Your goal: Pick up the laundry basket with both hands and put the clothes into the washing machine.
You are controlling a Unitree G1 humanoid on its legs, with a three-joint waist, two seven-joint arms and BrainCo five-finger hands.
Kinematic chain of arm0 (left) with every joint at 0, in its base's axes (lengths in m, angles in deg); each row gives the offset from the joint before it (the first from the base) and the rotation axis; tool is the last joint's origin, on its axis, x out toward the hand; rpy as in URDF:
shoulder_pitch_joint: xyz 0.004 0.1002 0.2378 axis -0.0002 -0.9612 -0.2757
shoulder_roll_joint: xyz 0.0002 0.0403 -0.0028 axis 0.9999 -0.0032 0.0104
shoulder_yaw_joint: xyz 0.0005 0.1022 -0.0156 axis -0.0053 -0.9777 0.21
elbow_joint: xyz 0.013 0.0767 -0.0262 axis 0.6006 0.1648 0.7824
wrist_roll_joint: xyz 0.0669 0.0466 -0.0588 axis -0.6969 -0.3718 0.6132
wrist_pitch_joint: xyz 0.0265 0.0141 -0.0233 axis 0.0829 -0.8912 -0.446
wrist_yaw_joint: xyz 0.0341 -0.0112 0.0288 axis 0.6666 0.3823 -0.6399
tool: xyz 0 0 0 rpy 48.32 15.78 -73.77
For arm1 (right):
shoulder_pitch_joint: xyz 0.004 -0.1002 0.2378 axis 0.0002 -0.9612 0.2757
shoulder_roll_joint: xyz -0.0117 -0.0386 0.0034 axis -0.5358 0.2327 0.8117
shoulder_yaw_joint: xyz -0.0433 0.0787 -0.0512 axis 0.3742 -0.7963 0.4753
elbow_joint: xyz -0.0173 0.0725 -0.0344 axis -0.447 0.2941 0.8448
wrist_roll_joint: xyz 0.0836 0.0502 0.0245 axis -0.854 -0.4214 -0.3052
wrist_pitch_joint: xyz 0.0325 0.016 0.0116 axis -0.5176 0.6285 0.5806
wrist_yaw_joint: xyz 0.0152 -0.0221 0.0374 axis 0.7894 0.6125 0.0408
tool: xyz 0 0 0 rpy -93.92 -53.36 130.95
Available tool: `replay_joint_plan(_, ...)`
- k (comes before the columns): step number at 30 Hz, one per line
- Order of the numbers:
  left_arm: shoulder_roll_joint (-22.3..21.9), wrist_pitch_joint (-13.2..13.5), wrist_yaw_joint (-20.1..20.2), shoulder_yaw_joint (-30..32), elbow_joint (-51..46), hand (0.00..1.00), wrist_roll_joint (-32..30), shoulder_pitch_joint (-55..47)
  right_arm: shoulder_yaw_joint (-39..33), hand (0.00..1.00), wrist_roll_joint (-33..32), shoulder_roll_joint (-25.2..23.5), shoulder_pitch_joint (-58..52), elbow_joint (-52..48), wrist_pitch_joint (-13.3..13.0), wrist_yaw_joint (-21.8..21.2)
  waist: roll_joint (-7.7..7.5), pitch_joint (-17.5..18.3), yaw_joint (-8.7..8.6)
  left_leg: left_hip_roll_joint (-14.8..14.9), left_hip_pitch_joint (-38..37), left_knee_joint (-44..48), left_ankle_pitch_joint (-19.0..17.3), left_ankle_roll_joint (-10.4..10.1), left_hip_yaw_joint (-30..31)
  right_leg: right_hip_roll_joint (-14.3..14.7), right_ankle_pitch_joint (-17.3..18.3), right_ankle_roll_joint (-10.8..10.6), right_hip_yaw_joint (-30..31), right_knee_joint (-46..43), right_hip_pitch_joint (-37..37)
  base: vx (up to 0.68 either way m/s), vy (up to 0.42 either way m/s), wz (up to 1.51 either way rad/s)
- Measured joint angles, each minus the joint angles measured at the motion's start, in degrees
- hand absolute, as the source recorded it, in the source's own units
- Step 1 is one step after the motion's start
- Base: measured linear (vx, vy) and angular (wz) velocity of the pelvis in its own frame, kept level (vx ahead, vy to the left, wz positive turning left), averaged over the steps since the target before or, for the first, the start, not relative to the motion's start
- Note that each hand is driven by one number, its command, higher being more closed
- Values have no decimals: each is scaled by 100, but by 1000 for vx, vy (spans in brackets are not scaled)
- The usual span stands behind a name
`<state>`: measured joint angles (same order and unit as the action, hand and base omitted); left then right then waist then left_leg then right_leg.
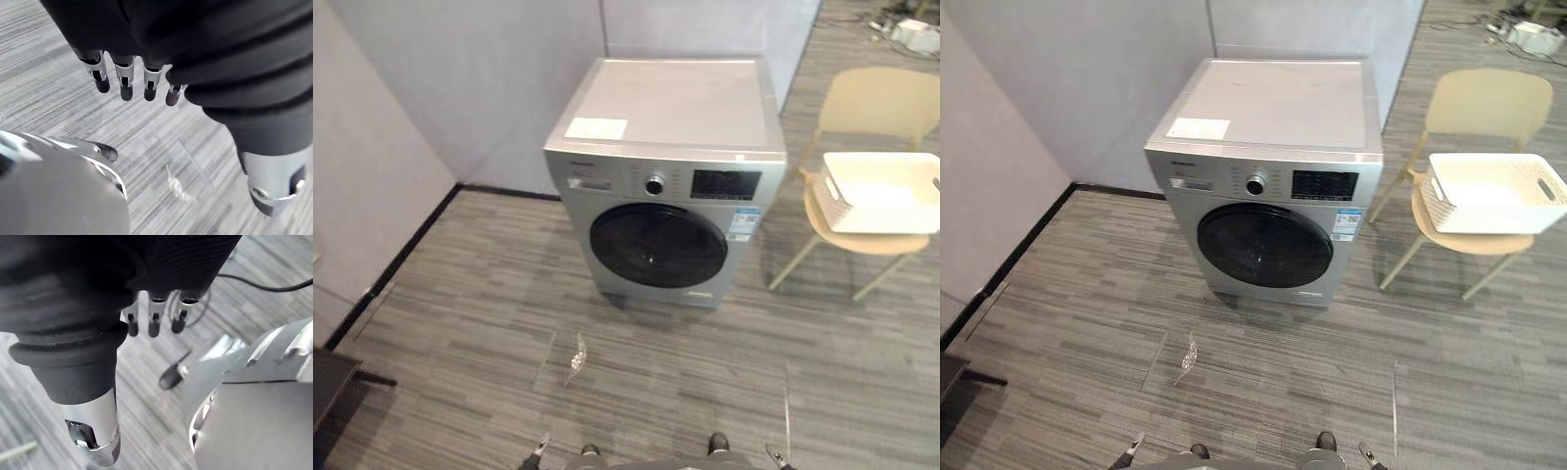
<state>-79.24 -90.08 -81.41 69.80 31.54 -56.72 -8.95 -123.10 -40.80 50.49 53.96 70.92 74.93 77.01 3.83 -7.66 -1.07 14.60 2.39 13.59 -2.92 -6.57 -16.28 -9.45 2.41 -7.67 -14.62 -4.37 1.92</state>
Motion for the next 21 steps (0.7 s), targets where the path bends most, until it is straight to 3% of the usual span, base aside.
replay_joint_plan(2, -103, -11, -2, 238, -10, 0, 412, 7, 376, 0, 81, 6, 29, -150, -2, 16, -146, -94, 147, 37, 567, 1057, 85, 203, 34, -204, 163, -46, -231, -257, -1, -105, 15, 58)
replay_joint_plan(3, -184, -19, -5, 339, -9, 0, 607, -24, 582, 0, 82, 56, 46, -291, -10, 22, -117, -109, 254, 10, 757, 1369, 181, 328, 5, -291, 171, -60, -315, -246, 45, -48, 2, 49)
replay_joint_plan(4, -257, -15, -10, 433, -10, 0, 704, -37, 764, 0, 79, 99, 94, -472, -23, 29, -67, -114, 279, -74, 854, 1417, 207, 311, 0, -381, 172, -65, -438, -225, 78, -23, 24, 54)
replay_joint_plan(6, -302, 8, -3, 447, -9, 0, 876, -60, 936, 0, 74, 89, 224, -669, -26, 40, -35, -123, 315, -194, 980, 1392, 198, 283, -115, -486, 157, -90, -526, -132, 77, 11, 102, 51)
replay_joint_plan(8, -311, 38, 0, 425, -21, 0, 902, -64, 1042, 0, 67, 52, 445, -724, -26, 43, -51, -108, 360, -385, 901, 743, 83, 177, -458, -554, 10, -210, -561, 241, 130, 29, 116, 43)
replay_joint_plan(9, -320, 38, 0, 414, -5, 0, 891, -76, 1093, 0, 54, 82, 575, -814, -43, 53, 16, -59, 362, -524, 678, 34, -101, 432, -693, -493, -254, -290, -593, 609, 165, 88, 71, 38)
replay_joint_plan(10, -338, 32, 7, 415, 1, 0, 894, -38, 1111, 0, 48, 46, 662, -810, -53, 62, -18, -70, 387, -645, 691, -110, -19, 517, -718, -524, -379, -306, -574, 781, 225, 120, 78, 31)
replay_joint_plan(12, -263, 12, -2, 367, 34, 0, 861, -45, 1130, 0, -1, -26, 931, -670, -63, 106, -119, -159, 538, -802, 784, 81, -152, 641, -689, -592, -561, -219, -429, 886, 321, 150, 125, 25)
replay_joint_plan(15, -119, -57, -12, 309, 203, 0, 857, -144, 1330, 0, 4, -69, 1060, -531, -146, 85, -269, -61, 660, -1114, 545, 90, -615, 632, -710, -879, -463, -61, -402, 797, 469, 151, 141, -10)
replay_joint_plan(16, -108, -67, -15, 248, 223, 0, 859, -132, 1356, 0, 5, -40, 1045, -488, -145, 46, -242, -42, 650, -1247, 434, -61, -652, 652, -620, -988, -359, 79, -361, 502, 362, 159, 142, -9)
replay_joint_plan(18, -59, -66, -14, -346, 189, 0, 855, -150, 1366, 0, 82, 82, 797, -429, -130, -15, -123, 18, 572, -1436, 58, -539, -638, 669, -302, -1318, -168, -22, 33, -1674, -453, 112, 191, 27)
replay_joint_plan(19, 8, -66, -13, -535, 130, 0, 854, -152, 1372, 0, 86, 46, 711, -431, -125, -12, -171, 3, 488, -1491, -41, -556, -635, 693, -164, -1410, -214, 45, 298, -2433, -730, 149, 196, 89)
replay_joint_plan(20, 225, -62, -11, -815, 49, 0, 861, -100, 1380, 0, 102, -91, 499, -442, -158, 8, -325, -13, 329, -1625, -246, -552, -650, 789, 157, -1460, -470, 267, 903, -3783, -1160, 249, 107, 113)
replay_joint_plan(21, 377, -66, -18, -956, -71, 0, 862, -47, 1371, 0, 118, -203, 370, -526, -182, 2, -485, -58, 217, -1720, -420, -556, -698, 895, 396, -1308, -454, 153, 1370, -4640, -1470, 338, 37, 137)
